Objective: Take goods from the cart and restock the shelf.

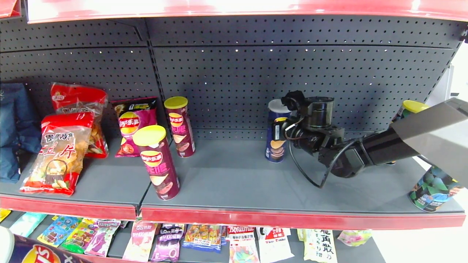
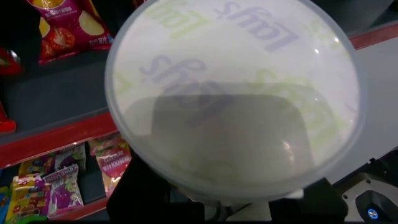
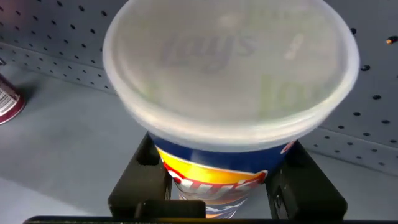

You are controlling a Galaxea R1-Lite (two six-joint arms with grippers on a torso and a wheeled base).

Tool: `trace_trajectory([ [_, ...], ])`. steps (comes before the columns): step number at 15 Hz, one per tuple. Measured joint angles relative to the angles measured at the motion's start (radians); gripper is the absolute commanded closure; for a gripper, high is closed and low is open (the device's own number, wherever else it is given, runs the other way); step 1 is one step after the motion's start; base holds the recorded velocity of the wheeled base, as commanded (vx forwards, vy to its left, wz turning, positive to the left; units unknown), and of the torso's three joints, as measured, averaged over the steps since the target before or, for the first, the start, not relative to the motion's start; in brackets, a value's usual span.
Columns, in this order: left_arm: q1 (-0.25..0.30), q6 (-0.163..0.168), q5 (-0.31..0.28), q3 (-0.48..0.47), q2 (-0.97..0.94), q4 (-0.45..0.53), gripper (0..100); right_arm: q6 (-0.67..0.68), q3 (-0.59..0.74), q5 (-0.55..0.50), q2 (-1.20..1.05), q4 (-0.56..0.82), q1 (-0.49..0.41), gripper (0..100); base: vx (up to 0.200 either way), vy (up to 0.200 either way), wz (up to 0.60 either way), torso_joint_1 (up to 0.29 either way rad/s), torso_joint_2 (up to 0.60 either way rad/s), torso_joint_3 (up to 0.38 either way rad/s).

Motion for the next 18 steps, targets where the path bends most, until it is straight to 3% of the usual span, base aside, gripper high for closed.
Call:
trace_trajectory([
  [4, 0.0, 0.0, -0.001, 0.002, -0.003, 0.0, 100, -0.002, 0.111, -0.084, -0.098, 0.0, 0.03, 100, 0.0, 0.0, 0.0, 0.0, 0.0, 0.0],
  [10, -0.002, 0.0, -0.004, 0.004, -0.003, 0.0, 100, 0.05, 0.343, -0.131, -0.298, -0.003, 0.071, 100, 0.0, 0.0, 0.0, 0.0, 0.0, 0.0],
  [13, -0.002, 0.001, -0.005, 0.004, -0.005, 0.0, 100, 0.133, 0.395, -0.254, -0.346, -0.008, 0.13, 100, 0.0, 0.0, 0.0, 0.0, 0.0, 0.0],
  [18, -0.002, 0.0, -0.004, 0.003, -0.014, 0.0, 100, 0.149, 0.45, -0.274, -0.365, -0.008, 0.172, 100, 0.0, 0.0, 0.0, 0.0, 0.0, 0.0],
])
